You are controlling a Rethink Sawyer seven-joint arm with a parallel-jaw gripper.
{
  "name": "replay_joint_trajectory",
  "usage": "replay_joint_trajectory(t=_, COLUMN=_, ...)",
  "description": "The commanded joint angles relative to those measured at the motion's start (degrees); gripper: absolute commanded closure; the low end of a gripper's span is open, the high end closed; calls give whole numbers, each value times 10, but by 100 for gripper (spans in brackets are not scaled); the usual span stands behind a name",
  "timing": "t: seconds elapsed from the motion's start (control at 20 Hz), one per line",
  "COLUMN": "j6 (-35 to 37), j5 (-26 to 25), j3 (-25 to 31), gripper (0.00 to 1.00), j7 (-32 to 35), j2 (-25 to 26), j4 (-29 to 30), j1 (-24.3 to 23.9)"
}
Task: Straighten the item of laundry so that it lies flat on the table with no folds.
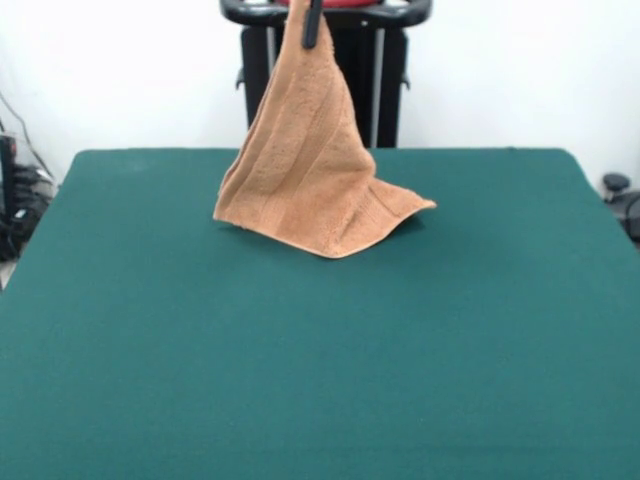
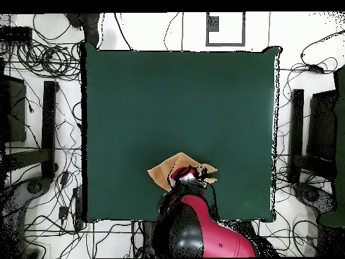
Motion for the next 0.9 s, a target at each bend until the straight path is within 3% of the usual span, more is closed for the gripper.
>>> replay_joint_trajectory(t=0.05, j6=-29, j5=-31, j3=62, gripper=100, j7=36, j2=34, j4=50, j1=-1)
replay_joint_trajectory(t=0.3, j6=-23, j5=-30, j3=57, gripper=100, j7=34, j2=32, j4=48, j1=3)
replay_joint_trajectory(t=0.35, j6=-23, j5=-31, j3=57, gripper=0, j7=32, j2=32, j4=47, j1=3)
replay_joint_trajectory(t=0.9, j6=-25, j5=-23, j3=46, gripper=0, j7=43, j2=31, j4=49, j1=11)
